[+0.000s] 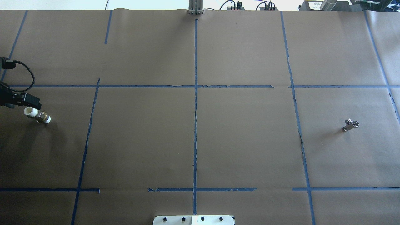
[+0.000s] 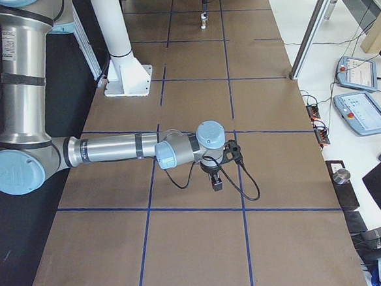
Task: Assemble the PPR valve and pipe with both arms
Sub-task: 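Lower the left gripper onto the white-and-brass PPR valve and grasp it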
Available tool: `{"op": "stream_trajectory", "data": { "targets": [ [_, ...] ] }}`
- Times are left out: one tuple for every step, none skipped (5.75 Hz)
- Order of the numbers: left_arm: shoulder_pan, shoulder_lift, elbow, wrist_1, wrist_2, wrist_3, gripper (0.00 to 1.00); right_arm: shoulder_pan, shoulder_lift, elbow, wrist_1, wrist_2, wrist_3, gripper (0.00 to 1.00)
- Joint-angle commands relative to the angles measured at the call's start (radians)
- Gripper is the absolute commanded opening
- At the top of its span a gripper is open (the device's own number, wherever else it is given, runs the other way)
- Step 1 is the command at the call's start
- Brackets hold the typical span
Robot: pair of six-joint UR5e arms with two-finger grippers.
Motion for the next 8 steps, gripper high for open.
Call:
{"op": "stream_trajectory", "data": {
  "targets": [
    [0.019, -0.001, 0.002, 0.000, 0.006, -0.007, 1.00, 0.000, -0.001, -0.001, 0.000, 0.000, -0.002, 1.00],
    [0.019, -0.001, 0.002, 0.000, 0.006, -0.008, 1.00, 0.000, -0.001, -0.001, 0.000, 0.000, -0.002, 1.00],
    [0.019, -0.001, 0.003, 0.000, 0.006, -0.008, 0.97, 0.000, -0.001, -0.001, 0.000, 0.000, 0.000, 1.00],
    [0.019, -0.001, 0.003, 0.000, 0.004, -0.007, 0.94, 0.000, -0.001, -0.001, 0.000, 0.000, -0.002, 1.00],
    [0.019, -0.001, 0.003, 0.003, 0.004, -0.008, 0.53, 0.000, -0.001, -0.001, 0.000, 0.000, -0.002, 1.00],
    [0.019, -0.001, 0.002, 0.005, 0.004, -0.007, 0.08, 0.000, -0.001, -0.001, 0.000, 0.000, 0.001, 1.00],
    [0.019, -0.001, -0.004, 0.006, 0.004, -0.007, 0.03, 0.000, -0.001, -0.001, 0.000, 0.000, 0.000, 1.00],
    [0.019, -0.001, -0.009, 0.006, 0.003, -0.007, 0.00, 0.000, -0.001, -0.001, 0.000, 0.000, 0.000, 1.00]
  ]
}}
